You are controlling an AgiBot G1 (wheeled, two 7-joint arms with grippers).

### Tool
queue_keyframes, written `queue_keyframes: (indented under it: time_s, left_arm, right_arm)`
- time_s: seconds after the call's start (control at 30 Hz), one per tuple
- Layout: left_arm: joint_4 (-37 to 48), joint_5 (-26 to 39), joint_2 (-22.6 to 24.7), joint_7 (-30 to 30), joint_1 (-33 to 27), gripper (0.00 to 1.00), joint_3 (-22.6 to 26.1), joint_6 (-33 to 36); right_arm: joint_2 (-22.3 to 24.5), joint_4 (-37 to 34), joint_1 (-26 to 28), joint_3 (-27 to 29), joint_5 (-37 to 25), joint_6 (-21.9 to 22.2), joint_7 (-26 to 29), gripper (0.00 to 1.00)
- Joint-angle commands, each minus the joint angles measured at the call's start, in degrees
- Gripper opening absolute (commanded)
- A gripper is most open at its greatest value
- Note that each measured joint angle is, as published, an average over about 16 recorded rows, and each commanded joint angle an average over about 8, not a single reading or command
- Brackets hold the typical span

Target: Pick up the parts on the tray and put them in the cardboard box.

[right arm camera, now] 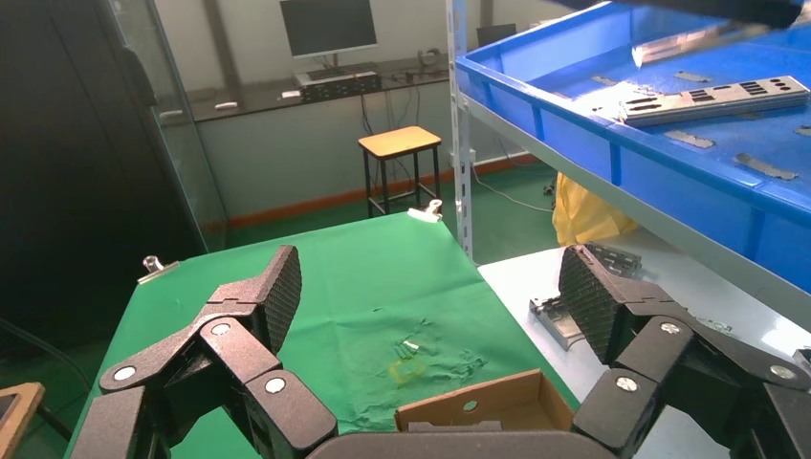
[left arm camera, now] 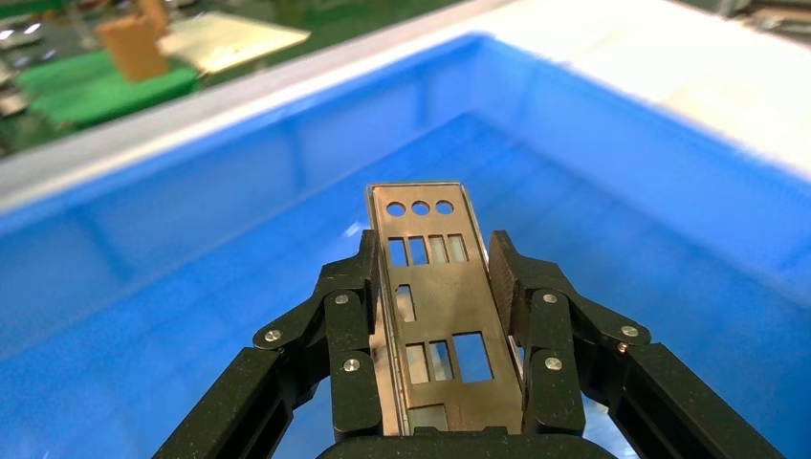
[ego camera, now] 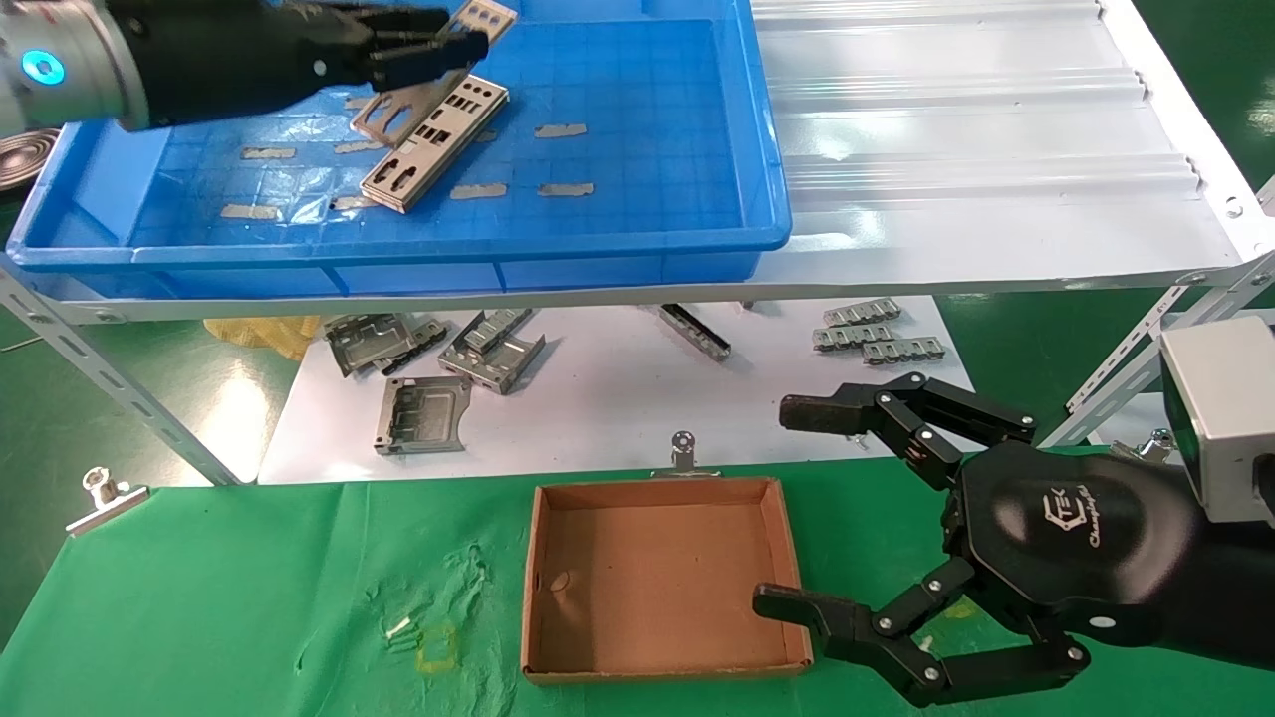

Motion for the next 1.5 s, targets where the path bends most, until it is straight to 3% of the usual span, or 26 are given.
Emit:
queue_keyframes:
  time_s: [0.03,0.37,0.6,0.77,0.9,1.27,1.5]
  left_arm:
    - [-0.4,-0.4,-0.4,0.1,-0.5,0.00,-0.3,1.8]
    - [-3.8,-1.1,-2.6,5.2,0.5,0.00,-0.1,20.6]
    - [-14.4,-3.3,-3.5,7.0,6.4,0.00,3.5,25.1]
    - [-26.8,-7.3,-5.5,7.0,13.8,0.00,9.7,24.5]
    - [-30.9,-7.9,-5.3,9.0,18.4,0.00,13.6,22.1]
    - [-23.6,-3.9,3.4,18.0,26.2,0.00,16.3,10.1]
    - [-18.8,-2.5,8.3,23.5,28.0,0.00,16.9,4.7]
  right_arm:
    - [0.0,0.0,0.0,0.0,0.0,0.0,0.0,1.00]
    - [0.0,0.0,0.0,0.0,0.0,0.0,0.0,1.00]
    - [0.0,0.0,0.0,0.0,0.0,0.0,0.0,1.00]
    - [0.0,0.0,0.0,0.0,0.0,0.0,0.0,1.00]
    - [0.0,0.0,0.0,0.0,0.0,0.0,0.0,1.00]
    - [0.0,0.0,0.0,0.0,0.0,0.0,0.0,1.00]
    - [0.0,0.0,0.0,0.0,0.0,0.0,0.0,1.00]
